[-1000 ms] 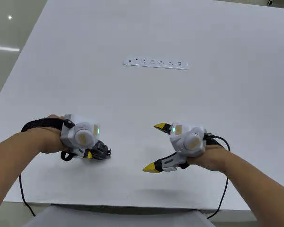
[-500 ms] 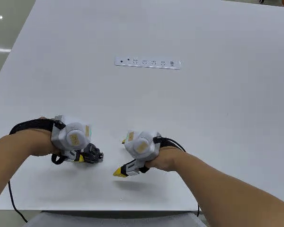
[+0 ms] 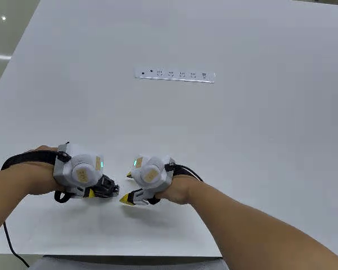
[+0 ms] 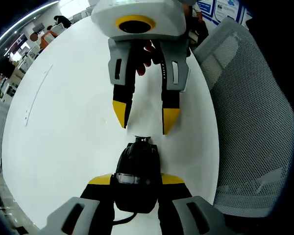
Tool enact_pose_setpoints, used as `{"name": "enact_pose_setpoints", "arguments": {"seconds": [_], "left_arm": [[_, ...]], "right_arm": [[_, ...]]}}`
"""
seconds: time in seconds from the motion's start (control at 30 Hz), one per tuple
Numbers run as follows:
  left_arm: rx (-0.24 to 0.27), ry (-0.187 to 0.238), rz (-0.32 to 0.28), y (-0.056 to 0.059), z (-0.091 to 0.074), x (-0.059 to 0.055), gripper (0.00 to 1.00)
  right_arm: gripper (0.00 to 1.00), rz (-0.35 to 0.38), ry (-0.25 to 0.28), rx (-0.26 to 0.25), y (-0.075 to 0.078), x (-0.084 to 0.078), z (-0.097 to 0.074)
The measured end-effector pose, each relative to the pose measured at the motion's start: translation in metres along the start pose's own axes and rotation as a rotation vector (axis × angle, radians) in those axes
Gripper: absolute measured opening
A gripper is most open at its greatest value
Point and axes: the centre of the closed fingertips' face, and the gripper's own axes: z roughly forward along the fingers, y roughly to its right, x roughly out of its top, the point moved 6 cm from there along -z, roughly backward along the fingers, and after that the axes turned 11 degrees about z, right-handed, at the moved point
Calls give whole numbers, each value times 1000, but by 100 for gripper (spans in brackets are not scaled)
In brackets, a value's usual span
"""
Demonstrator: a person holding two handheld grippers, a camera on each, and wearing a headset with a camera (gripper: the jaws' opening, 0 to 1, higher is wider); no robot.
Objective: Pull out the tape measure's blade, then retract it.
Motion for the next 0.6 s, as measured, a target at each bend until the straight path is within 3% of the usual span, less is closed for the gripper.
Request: {"name": "enact_pose_setpoints", "arguments": {"seconds": [0.27, 0.33, 0.37, 0.5, 0.6], "left_arm": [[1, 15, -10, -1, 1, -1, 31], [-1, 19, -10, -1, 1, -1, 31], [0, 21, -10, -2, 1, -2, 31], [1, 34, -12, -2, 1, -2, 31], [-1, 32, -6, -2, 2, -1, 31]], "right_arm": [[25, -70, 4, -7, 0, 3, 16], [17, -95, 5, -1, -1, 6, 17], [14, -119, -1, -24, 3, 6, 16], [14, -89, 2, 0, 3, 6, 18], [15, -115, -13, 9, 4, 7, 20]]}}
